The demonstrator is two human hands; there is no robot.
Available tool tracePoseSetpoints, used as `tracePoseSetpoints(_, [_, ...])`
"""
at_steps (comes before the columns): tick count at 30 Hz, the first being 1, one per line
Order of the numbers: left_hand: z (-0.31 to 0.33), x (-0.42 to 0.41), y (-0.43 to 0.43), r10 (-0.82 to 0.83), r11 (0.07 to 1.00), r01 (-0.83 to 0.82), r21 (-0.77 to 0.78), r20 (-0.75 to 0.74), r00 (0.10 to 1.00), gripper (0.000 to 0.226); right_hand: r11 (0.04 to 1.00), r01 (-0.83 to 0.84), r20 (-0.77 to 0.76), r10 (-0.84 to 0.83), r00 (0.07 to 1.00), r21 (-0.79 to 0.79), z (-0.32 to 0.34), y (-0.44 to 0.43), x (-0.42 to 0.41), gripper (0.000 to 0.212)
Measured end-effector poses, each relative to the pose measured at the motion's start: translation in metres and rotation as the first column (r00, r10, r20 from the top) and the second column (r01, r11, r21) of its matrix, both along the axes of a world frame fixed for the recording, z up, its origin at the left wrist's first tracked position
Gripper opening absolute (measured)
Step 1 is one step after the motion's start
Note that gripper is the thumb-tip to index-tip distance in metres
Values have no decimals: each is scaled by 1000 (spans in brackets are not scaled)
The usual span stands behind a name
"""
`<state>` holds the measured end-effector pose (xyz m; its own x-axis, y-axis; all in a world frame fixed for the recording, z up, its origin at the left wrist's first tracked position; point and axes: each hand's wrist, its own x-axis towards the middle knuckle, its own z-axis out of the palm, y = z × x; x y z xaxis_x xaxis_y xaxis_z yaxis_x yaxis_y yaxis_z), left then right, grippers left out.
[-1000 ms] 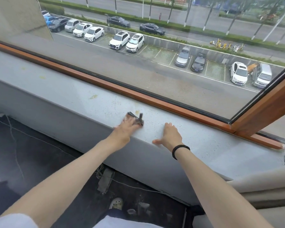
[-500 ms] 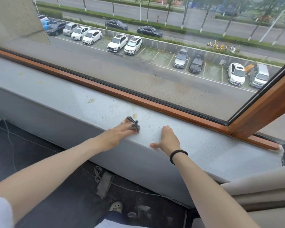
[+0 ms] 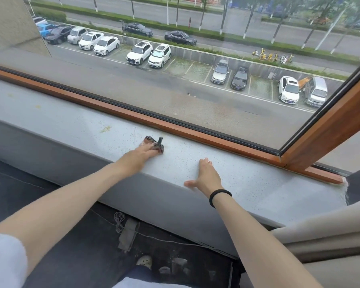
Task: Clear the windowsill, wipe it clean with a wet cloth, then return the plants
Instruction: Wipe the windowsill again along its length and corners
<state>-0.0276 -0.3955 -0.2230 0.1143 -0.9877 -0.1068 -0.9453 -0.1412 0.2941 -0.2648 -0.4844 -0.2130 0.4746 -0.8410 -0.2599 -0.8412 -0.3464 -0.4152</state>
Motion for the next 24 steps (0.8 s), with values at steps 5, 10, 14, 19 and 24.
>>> tracePoseSetpoints(5, [-7, -28, -37, 72, 996, -75, -57, -49, 996, 58, 1000, 6, 1, -6, 1000, -1, 1, 2, 3, 85])
tracePoseSetpoints(10, [-8, -26, 3, -250, 967, 238, -96, -147, 957, 84, 1000, -6, -8, 6, 1000, -7, 0, 3, 3, 88])
tracePoseSetpoints(14, [-7, 8, -28, -17, 999, 17, -32, -22, 1000, 62, 1000, 9, -3, -9, 1000, -9, -2, 8, 6, 87])
tracePoseSetpoints(19, [-19, -39, -19, -105, 988, 98, -123, -59, 993, 67, 1000, -5, -14, 5, 1000, -9, -2, 10, 9, 89])
tracePoseSetpoints(24, [-10, 14, -5, -164, 983, 158, -90, -64, 984, 73, 1000, -9, 3, 9, 1000, 13, -3, 12, 10, 89])
